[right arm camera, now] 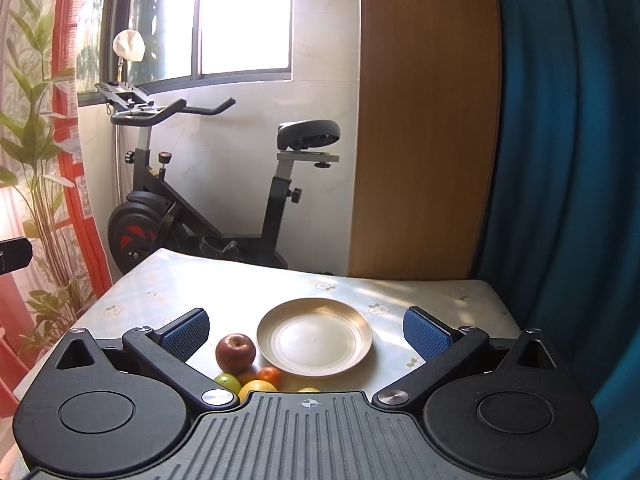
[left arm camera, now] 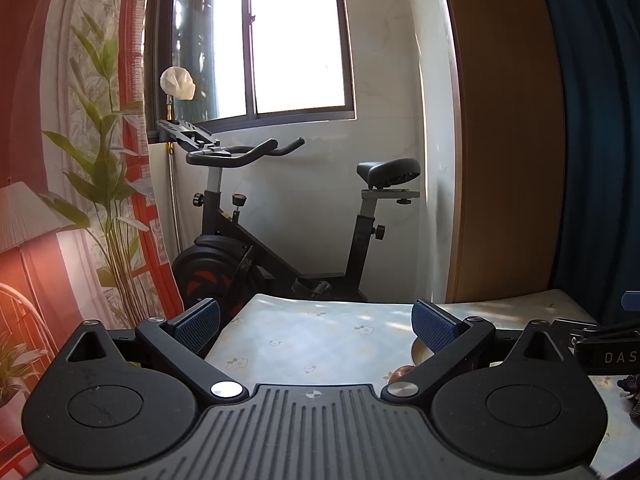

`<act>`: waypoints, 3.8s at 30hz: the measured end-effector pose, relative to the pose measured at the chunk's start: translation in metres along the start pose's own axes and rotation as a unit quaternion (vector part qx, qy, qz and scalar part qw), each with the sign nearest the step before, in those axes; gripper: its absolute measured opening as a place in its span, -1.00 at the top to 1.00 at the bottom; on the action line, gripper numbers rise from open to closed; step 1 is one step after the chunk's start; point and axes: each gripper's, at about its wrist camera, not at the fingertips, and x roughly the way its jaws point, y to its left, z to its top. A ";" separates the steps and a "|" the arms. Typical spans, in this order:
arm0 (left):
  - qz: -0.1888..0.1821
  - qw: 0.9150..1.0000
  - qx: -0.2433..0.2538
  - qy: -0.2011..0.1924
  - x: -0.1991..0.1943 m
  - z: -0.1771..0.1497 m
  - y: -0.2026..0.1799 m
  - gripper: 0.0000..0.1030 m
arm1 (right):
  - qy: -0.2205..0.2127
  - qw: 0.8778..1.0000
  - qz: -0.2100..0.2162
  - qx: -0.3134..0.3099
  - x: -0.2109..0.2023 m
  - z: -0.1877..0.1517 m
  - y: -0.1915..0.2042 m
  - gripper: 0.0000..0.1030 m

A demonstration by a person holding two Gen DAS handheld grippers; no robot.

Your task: Organize fruits

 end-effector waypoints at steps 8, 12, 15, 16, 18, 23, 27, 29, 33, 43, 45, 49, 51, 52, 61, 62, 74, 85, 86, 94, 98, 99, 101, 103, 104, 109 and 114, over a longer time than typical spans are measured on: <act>-0.026 0.999 -0.015 -0.014 0.045 0.014 0.020 -1.00 | -0.059 0.998 0.021 -0.005 0.028 0.006 0.007 -1.00; -0.020 0.999 -0.029 0.013 0.082 0.004 0.027 -0.98 | -0.071 0.997 0.020 -0.006 0.051 0.004 0.007 -1.00; -0.005 0.999 -0.005 0.032 0.111 -0.004 0.028 -0.84 | -0.060 0.998 0.018 -0.007 0.075 0.003 0.009 -1.00; -0.001 0.999 0.007 0.042 0.120 -0.006 0.027 -0.82 | -0.042 0.999 0.020 -0.009 0.085 0.003 0.008 -1.00; -0.003 0.998 0.014 0.058 0.136 -0.009 0.028 -0.78 | -0.016 1.000 0.021 -0.016 0.100 -0.001 0.011 -1.00; -0.027 0.996 -0.032 0.074 0.162 -0.020 0.040 -0.56 | -0.017 1.000 0.009 -0.020 0.121 -0.025 0.007 -1.00; -0.058 0.994 -0.051 0.072 0.175 -0.032 0.047 -0.50 | 0.006 1.000 -0.015 -0.002 0.143 -0.044 0.006 -1.00; -0.082 0.992 -0.036 0.084 0.180 -0.036 0.045 -0.47 | 0.020 0.999 -0.018 0.028 0.152 -0.052 0.004 -1.00; -0.124 0.989 -0.034 0.069 0.179 -0.054 0.041 -0.46 | 0.052 0.997 -0.012 0.054 0.162 -0.070 0.001 -1.00; -0.170 0.977 -0.020 0.128 0.212 -0.121 0.004 -0.48 | 0.061 0.992 -0.046 0.099 0.173 -0.120 -0.008 -1.00; -0.166 0.975 -0.013 0.145 0.217 -0.126 0.001 -0.55 | 0.068 0.991 -0.044 0.106 0.174 -0.131 -0.012 -1.00; -0.138 0.976 -0.005 0.168 0.222 -0.124 -0.004 -0.77 | 0.091 0.992 -0.027 0.084 0.175 -0.142 -0.014 -1.00; -0.124 0.978 0.017 0.169 0.221 -0.123 -0.012 -0.77 | 0.106 0.992 -0.017 0.064 0.174 -0.143 -0.011 -1.00; -0.123 0.978 0.025 0.168 0.221 -0.122 -0.014 -0.77 | 0.107 0.992 -0.015 0.061 0.172 -0.145 -0.009 -1.00; -0.147 0.977 0.025 0.151 0.209 -0.117 -0.017 -0.76 | 0.113 0.992 0.041 0.030 0.164 -0.151 -0.013 -0.99; -0.148 0.977 0.029 0.154 0.209 -0.118 -0.018 -0.76 | 0.118 0.992 0.039 0.021 0.165 -0.152 -0.011 -0.99; -0.159 0.967 0.054 0.190 0.218 -0.120 -0.024 -0.49 | 0.141 0.987 0.080 0.005 0.164 -0.152 -0.015 -0.62; -0.180 0.963 0.040 0.196 0.208 -0.133 -0.036 -0.30 | 0.156 0.982 0.104 -0.022 0.162 -0.158 -0.007 -0.07; -0.180 0.963 0.041 0.196 0.207 -0.134 -0.036 -0.29 | 0.156 0.982 0.107 -0.021 0.162 -0.158 -0.007 -0.06; -0.191 0.960 0.032 0.202 0.210 -0.133 -0.035 -0.22 | 0.172 0.978 0.114 -0.030 0.166 -0.160 -0.005 0.07; -0.193 0.958 0.020 0.212 0.216 -0.131 -0.035 -0.17 | 0.173 0.977 0.119 -0.029 0.166 -0.161 -0.006 0.13; -0.193 0.958 0.018 0.212 0.216 -0.131 -0.035 -0.17 | 0.173 0.977 0.119 -0.030 0.166 -0.161 -0.006 0.13; -0.193 0.958 0.017 0.210 0.216 -0.131 -0.036 -0.16 | 0.173 0.977 0.120 -0.030 0.165 -0.161 -0.006 0.13; -0.195 0.958 0.019 0.211 0.215 -0.132 -0.037 -0.16 | 0.172 0.977 0.119 -0.031 0.165 -0.161 -0.006 0.13; -0.197 0.957 0.020 0.212 0.215 -0.133 -0.037 -0.16 | 0.172 0.977 0.119 -0.031 0.165 -0.161 -0.006 0.13; -0.204 0.954 0.023 0.217 0.214 -0.135 -0.037 -0.09 | 0.178 0.977 0.118 -0.028 0.168 -0.162 -0.007 0.12; -0.222 0.943 0.032 0.245 0.219 -0.135 -0.041 0.19 | 0.169 0.979 0.102 -0.042 0.167 -0.161 -0.008 0.14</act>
